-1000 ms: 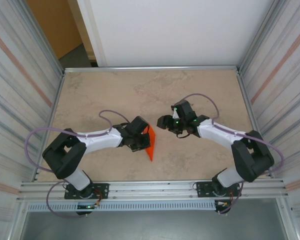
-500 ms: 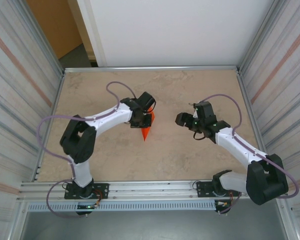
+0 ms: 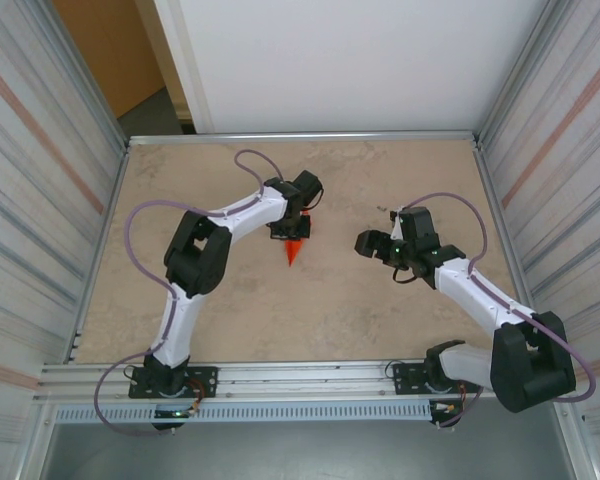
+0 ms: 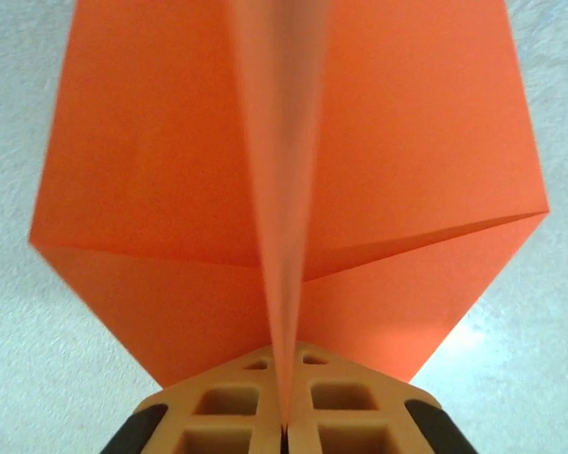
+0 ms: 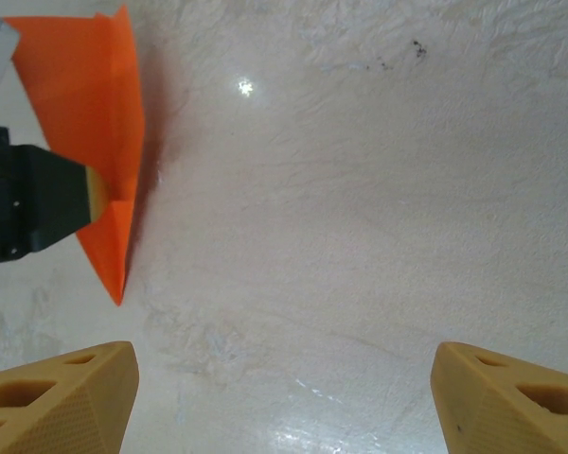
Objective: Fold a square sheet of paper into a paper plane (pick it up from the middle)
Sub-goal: Move a paper plane to the center of the table.
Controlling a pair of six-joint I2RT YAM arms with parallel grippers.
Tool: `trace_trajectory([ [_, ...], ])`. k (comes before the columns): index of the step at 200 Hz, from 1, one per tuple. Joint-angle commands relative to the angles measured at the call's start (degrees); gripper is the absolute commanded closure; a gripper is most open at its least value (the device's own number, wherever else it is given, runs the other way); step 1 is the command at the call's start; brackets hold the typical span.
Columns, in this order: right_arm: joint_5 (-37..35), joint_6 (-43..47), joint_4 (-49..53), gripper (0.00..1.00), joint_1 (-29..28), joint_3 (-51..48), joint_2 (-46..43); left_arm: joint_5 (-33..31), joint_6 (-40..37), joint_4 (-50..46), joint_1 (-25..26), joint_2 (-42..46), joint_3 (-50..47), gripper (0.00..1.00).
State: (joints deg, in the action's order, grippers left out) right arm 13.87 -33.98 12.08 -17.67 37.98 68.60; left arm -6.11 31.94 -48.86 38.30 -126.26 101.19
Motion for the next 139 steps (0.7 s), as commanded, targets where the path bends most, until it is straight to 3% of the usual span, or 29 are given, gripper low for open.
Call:
trace_trajectory([
  [1, 1.46, 1.28, -0.83, 0.20, 0.69, -0.46, 0.14, -1.38, 1.06, -2.34, -0.49, -0.96, 2.42, 0.87],
  [37, 2.17, 0.86, -0.83, 0.20, 1.75, -0.54, 0.19, -1.94, 2.99, -2.83, -0.64, -1.75, 2.44, 0.74],
  [139, 3.27, 0.49, -1.18, 0.20, 2.11, -0.47, 1.11, -1.35, 5.47, -4.98, -0.69, -5.22, 2.64, 0.68],
])
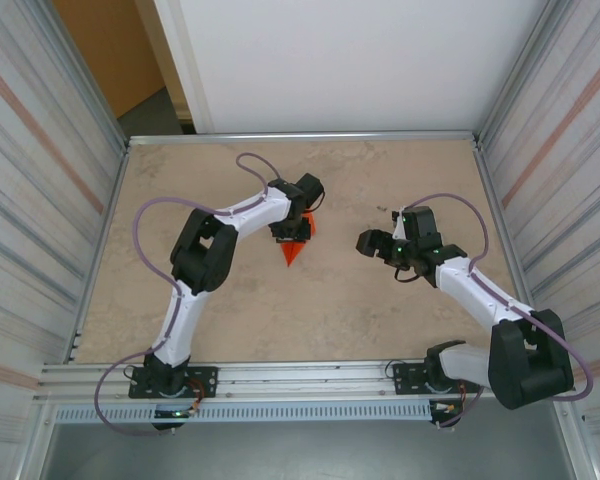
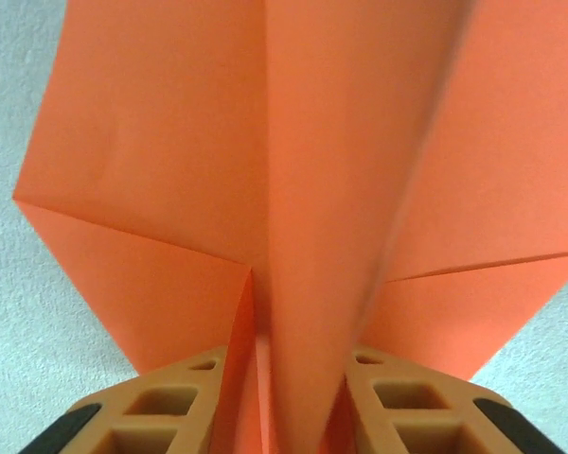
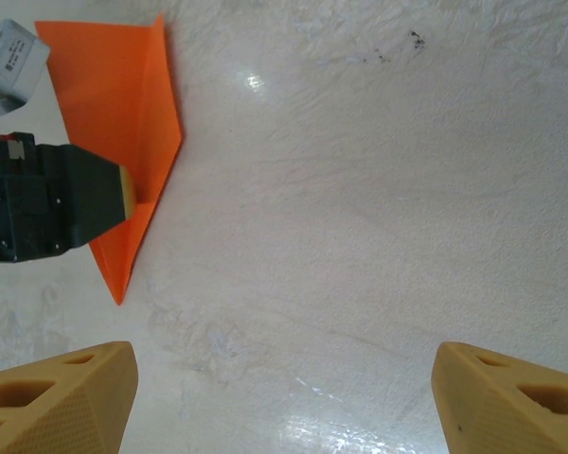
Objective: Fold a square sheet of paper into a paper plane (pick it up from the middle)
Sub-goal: Move a paper plane to the center of the table.
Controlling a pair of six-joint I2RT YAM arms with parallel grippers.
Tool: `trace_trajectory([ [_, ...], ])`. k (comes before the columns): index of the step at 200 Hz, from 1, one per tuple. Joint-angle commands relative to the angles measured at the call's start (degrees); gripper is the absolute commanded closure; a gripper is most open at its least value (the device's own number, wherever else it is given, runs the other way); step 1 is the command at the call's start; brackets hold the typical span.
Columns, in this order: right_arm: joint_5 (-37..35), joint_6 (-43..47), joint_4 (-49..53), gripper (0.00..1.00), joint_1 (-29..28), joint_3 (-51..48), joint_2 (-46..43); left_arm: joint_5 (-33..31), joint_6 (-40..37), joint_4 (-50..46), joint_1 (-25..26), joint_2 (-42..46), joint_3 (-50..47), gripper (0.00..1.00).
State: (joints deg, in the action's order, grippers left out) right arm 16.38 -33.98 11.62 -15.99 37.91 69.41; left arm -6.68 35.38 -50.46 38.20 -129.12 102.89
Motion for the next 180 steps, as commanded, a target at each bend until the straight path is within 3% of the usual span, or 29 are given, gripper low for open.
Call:
trace_trajectory([
  [1, 0.76, 0.49, -0.72, 0.20, 0.43, -0.44, 0.34, -0.83, 2.10, -3.40, -0.58, -2.45, 0.97, 0.68],
  [107, 0.78, 0.40, -0.63, 0.19, 0.52, -0.38, 1.08, -2.11, 6.22, -4.66, -0.93, -4.07, 1.26, 0.49],
  [180, 0.94, 0.31, -0.32, 0.19, 0.67, -0.08, 1.08, 2.17, 5.08, -0.33, -1.63, -0.84, 0.37, 0.54],
])
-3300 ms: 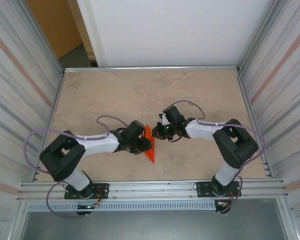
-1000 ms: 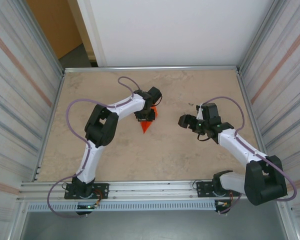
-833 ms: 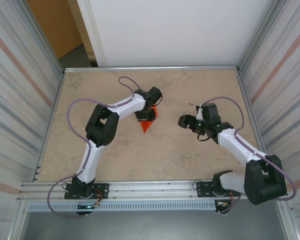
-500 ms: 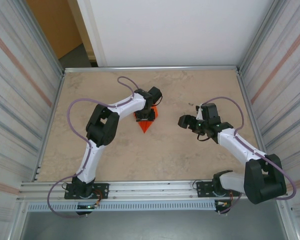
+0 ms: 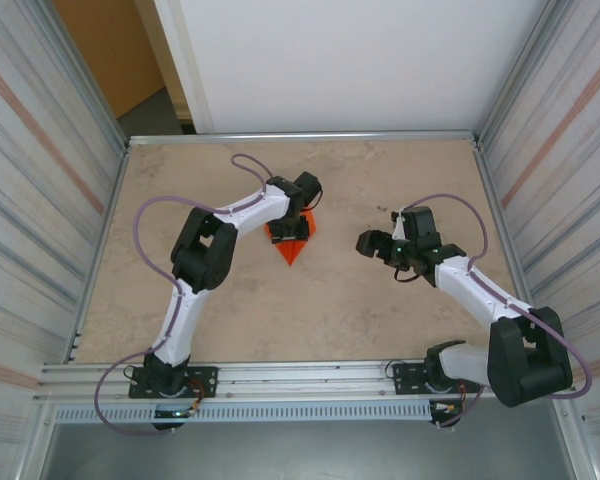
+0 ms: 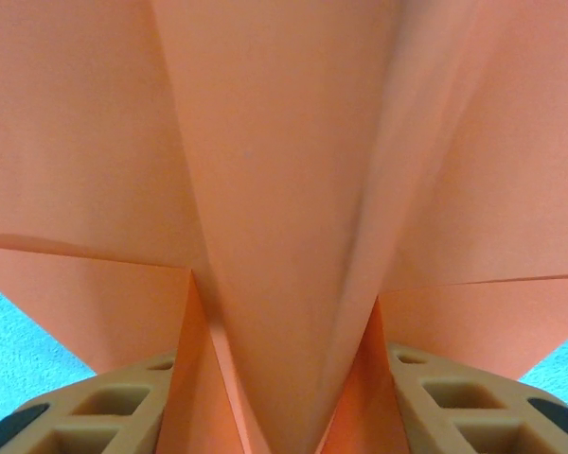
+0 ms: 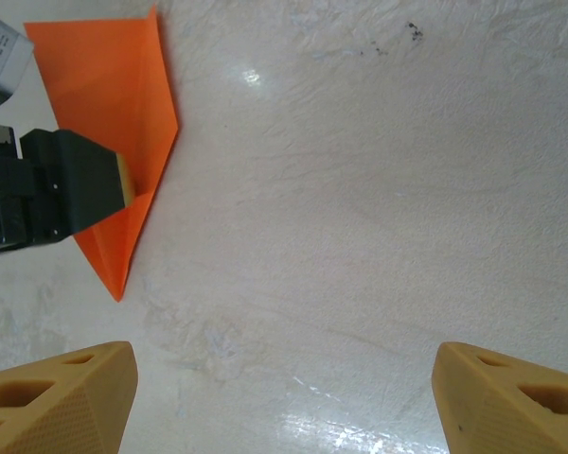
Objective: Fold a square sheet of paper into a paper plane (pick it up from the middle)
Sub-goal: Move a paper plane to the center of the table.
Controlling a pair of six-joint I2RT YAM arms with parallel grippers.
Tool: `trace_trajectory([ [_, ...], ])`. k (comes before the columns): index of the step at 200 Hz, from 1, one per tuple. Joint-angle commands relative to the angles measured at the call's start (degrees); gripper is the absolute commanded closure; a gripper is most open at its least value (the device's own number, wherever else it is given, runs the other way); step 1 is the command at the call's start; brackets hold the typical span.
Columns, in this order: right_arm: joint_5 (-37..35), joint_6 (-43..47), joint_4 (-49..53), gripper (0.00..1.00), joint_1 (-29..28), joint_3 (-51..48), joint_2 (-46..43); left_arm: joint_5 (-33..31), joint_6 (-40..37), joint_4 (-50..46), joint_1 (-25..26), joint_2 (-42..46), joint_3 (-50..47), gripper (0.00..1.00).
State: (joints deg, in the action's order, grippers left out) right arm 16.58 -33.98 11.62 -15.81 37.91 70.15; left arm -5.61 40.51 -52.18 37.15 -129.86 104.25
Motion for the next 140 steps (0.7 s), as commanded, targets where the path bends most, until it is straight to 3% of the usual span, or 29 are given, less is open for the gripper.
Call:
trace_trajectory([
  [1, 0.74, 0.31, -0.30, 0.20, 0.55, -0.05, 0.25, 1.15, -0.07, 1.44, -0.58, 0.02, -0.98, 0.54],
  [96, -4.45, 0.06, 5.70, 0.17, 1.31, 3.64, -3.69, 1.45, -0.24, 6.68, -0.72, 17.25, -7.56, 0.43],
  [140, -12.17, 3.08, 11.84, 0.11, 2.33, 8.42, -8.27, -2.73, -0.51, 10.96, -1.43, 29.90, -16.70, 0.36],
])
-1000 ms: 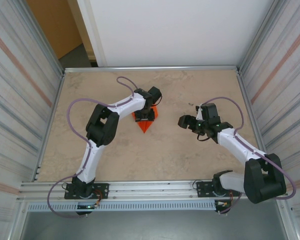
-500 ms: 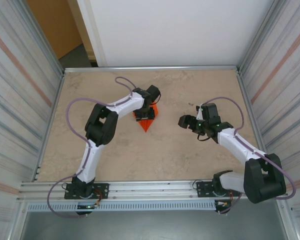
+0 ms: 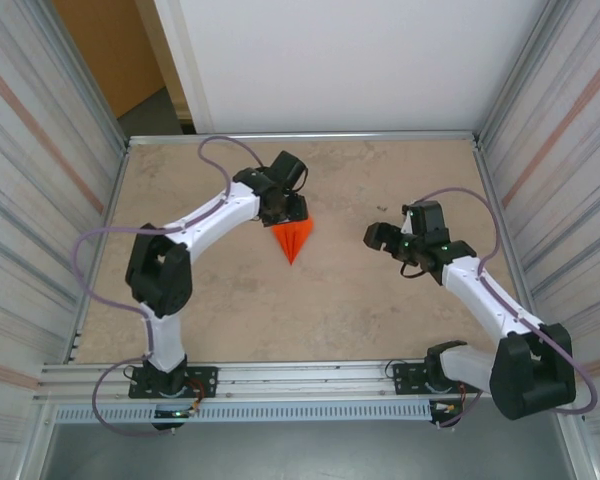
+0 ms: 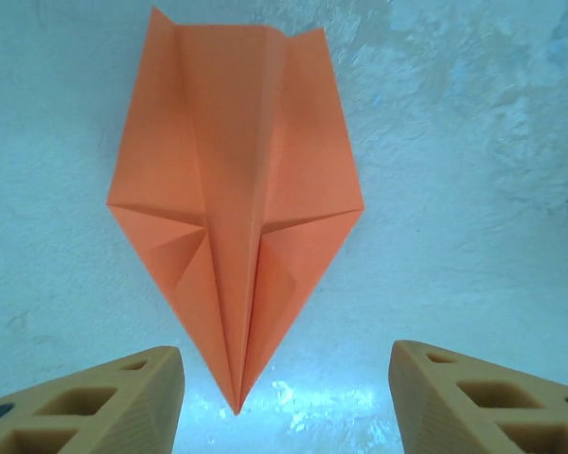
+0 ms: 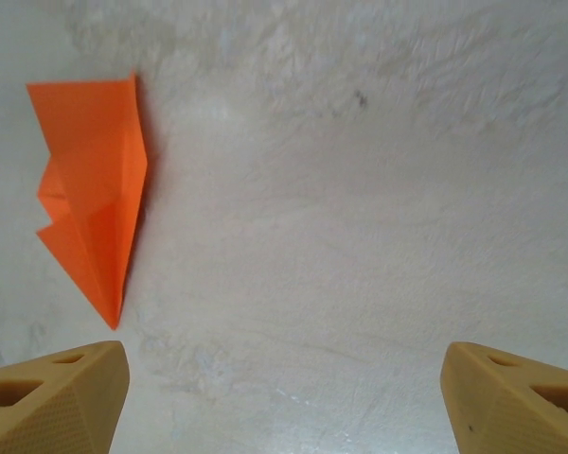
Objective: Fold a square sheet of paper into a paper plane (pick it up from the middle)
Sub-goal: Move a paper plane to the center of the table, then reset both arms
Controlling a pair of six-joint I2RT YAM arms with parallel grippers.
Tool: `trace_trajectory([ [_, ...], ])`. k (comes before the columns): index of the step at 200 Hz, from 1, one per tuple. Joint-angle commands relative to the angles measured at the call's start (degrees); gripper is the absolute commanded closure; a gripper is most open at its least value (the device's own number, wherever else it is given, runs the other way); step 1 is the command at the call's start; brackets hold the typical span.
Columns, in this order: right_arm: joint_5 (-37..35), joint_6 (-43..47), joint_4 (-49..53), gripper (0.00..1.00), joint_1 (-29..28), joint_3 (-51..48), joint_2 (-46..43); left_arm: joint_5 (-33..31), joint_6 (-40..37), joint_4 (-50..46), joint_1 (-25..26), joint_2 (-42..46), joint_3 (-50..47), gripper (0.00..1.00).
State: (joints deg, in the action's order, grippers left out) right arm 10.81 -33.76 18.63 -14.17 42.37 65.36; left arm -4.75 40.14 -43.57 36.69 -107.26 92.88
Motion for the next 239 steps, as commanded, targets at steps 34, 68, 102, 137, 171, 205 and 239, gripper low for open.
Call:
trace_trajectory([
  [34, -17.69, 7.16, 6.52, 0.01, 1.08, 6.56, -8.37, -9.36, -2.00, 10.17, -4.32, 22.30, -20.65, 0.16],
  [68, -33.44, 9.31, 1.54, 0.01, 2.76, 4.44, -12.03, -13.25, -4.69, 15.87, -11.55, 37.33, -35.65, 0.01],
  [102, -38.29, 11.77, -9.52, 0.01, 8.39, -3.84, -12.12, -14.80, -10.80, 26.11, -21.87, 49.73, -50.40, 0.01],
  [137, -37.70, 16.09, -22.93, 0.01, 13.13, -11.68, -6.89, -13.21, -17.18, 32.33, -33.13, 51.70, -58.13, 0.01],
  [171, -34.66, 19.09, -34.66, 0.01, 15.70, -16.34, -0.72, -15.99, -27.08, 44.84, -33.79, 50.10, -63.98, 0.01],
  [205, -28.84, 22.53, -45.17, 0.01, 16.13, -18.06, 5.65, -12.24, -34.47, 60.42, -33.79, 44.63, -68.81, 0.01],
  [239, -22.50, 24.87, -52.88, 0.01, 16.28, -17.77, 12.44, -7.63, -40.36, 74.86, -33.79, 39.66, -72.86, 0.01],
])
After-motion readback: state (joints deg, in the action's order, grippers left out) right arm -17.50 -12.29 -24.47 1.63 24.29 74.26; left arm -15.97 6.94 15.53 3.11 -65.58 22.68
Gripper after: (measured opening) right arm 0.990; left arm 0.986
